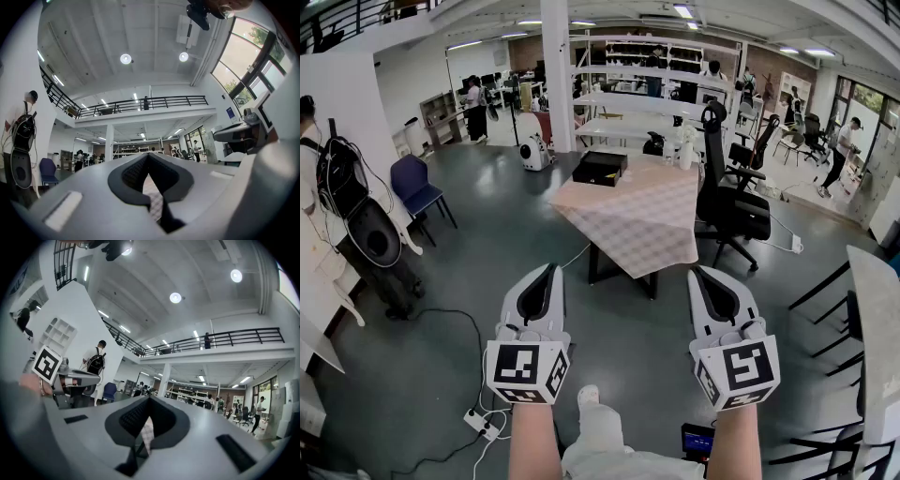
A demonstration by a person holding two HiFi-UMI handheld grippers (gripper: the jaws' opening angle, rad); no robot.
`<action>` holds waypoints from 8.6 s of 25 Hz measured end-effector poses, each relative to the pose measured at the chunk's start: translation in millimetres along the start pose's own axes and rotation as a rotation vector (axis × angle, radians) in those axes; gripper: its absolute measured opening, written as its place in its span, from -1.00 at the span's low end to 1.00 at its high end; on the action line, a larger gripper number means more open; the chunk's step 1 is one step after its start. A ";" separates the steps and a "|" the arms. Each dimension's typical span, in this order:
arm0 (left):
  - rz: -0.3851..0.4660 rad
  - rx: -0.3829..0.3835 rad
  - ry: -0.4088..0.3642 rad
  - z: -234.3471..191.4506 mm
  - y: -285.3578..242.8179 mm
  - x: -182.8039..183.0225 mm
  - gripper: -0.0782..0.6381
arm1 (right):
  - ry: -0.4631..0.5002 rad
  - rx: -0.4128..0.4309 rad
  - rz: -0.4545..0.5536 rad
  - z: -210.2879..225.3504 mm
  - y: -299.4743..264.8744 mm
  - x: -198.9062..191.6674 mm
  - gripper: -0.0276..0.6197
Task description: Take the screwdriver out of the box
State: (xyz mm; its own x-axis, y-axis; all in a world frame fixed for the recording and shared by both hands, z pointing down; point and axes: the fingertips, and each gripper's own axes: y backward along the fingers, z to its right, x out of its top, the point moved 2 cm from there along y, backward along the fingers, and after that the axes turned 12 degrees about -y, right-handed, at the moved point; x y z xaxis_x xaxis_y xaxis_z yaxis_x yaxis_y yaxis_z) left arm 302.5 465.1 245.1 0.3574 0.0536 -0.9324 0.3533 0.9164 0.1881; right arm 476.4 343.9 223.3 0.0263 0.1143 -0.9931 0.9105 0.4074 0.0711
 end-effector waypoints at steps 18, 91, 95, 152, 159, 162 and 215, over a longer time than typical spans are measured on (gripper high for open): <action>-0.032 -0.025 0.053 -52.7 -134.4 -71.2 -0.75 | -0.042 -0.021 -0.035 50.5 -135.5 -38.4 -0.90; -0.116 -0.347 0.159 -197.2 -818.6 -316.1 0.69 | -0.135 -0.103 -0.153 340.3 -774.0 -171.2 -0.90; -0.131 -0.355 0.139 -196.0 -825.2 -322.1 0.71 | -0.133 -0.121 -0.162 345.0 -778.4 -171.7 -0.90; -0.944 -1.202 -0.084 -56.5 -853.6 -593.0 -0.17 | -0.296 -0.541 -0.503 364.9 -721.0 -309.6 -0.90; -1.044 -1.223 -0.129 -45.3 -855.6 -622.2 -0.19 | -0.308 -0.562 -0.529 368.9 -715.2 -318.2 -0.90; -1.064 -1.212 -0.138 -43.1 -857.5 -629.3 -0.22 | -0.314 -0.567 -0.542 367.7 -712.7 -323.0 -0.90; -0.671 -0.987 0.065 -154.8 -857.5 -489.4 -0.54 | -0.201 -0.434 -0.418 372.9 -758.0 -262.6 -0.90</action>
State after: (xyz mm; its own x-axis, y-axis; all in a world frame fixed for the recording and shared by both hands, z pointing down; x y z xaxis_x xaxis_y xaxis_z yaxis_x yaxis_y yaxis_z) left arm -309.2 -285.5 492.4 0.3006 -0.5579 -0.7736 -0.3742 0.6771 -0.6337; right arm -66.9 -332.8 395.4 -0.1794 -0.2889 -0.9404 0.6116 0.7160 -0.3366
